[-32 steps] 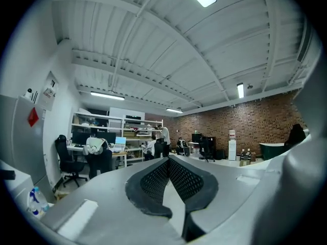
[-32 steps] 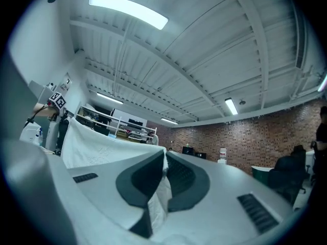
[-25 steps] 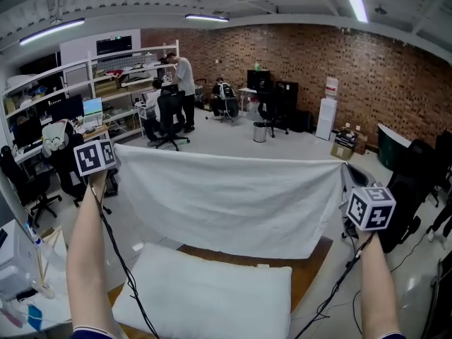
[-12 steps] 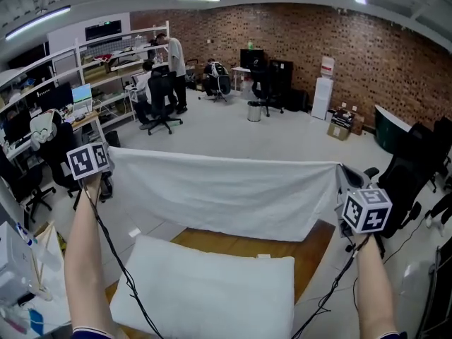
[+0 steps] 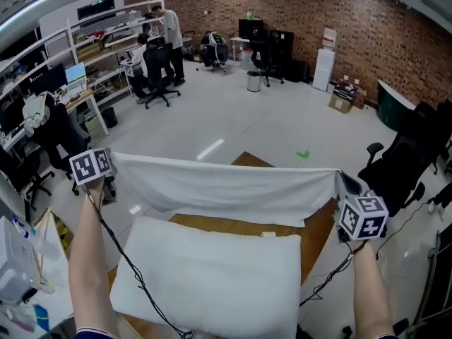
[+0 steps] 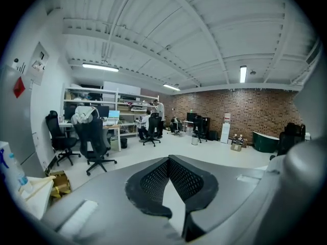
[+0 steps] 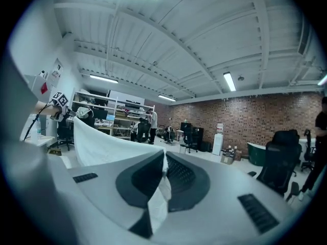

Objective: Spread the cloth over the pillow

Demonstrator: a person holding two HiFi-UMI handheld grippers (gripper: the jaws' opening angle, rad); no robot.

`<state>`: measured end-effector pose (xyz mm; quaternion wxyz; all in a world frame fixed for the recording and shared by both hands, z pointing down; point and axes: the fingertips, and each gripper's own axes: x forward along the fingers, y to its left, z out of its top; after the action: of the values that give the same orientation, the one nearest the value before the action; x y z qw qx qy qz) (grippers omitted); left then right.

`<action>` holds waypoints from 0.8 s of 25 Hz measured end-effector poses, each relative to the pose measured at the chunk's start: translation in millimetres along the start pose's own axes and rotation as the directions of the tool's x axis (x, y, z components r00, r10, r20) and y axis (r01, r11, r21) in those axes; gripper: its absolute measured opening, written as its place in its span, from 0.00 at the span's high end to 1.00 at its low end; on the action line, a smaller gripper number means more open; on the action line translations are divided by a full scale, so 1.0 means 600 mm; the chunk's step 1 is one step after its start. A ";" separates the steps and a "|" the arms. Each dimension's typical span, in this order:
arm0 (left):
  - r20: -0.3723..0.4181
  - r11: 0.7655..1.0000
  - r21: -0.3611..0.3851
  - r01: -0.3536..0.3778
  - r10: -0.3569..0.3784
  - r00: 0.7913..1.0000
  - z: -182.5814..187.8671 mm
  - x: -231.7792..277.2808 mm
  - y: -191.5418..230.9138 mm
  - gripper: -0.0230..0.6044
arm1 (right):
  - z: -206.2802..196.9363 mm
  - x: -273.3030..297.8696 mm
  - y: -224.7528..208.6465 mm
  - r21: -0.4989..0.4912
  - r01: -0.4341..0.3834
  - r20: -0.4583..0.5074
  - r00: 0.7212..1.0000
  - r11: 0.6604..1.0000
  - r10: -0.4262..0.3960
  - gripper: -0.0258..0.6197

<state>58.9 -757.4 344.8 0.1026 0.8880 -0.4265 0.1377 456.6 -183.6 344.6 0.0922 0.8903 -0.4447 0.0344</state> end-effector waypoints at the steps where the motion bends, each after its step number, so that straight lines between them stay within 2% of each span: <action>1: -0.011 1.000 -0.003 0.002 -0.002 1.000 -0.014 0.002 0.001 0.95 | -0.017 -0.002 0.002 0.009 -0.002 -0.016 1.000 1.000 0.002 0.94; 11: -0.137 1.000 -0.020 0.004 -0.007 0.991 -0.147 -0.001 0.022 0.95 | -0.156 -0.048 0.039 0.056 -0.047 -0.150 0.987 0.997 0.055 0.94; 17: -0.132 0.999 -0.033 0.031 -0.035 0.991 -0.172 -0.045 0.032 0.95 | -0.187 -0.108 0.056 0.060 -0.109 -0.184 0.976 0.992 0.118 0.94; 20: -0.130 0.999 -0.048 0.021 -0.027 0.991 -0.191 -0.075 0.050 0.95 | -0.196 -0.133 0.070 0.049 -0.150 -0.194 0.968 0.988 0.156 0.94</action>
<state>-9.7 -709.0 439.4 0.1524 0.8795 -0.4115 0.1842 377.5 -122.5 454.0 0.1175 0.8470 -0.5001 0.1370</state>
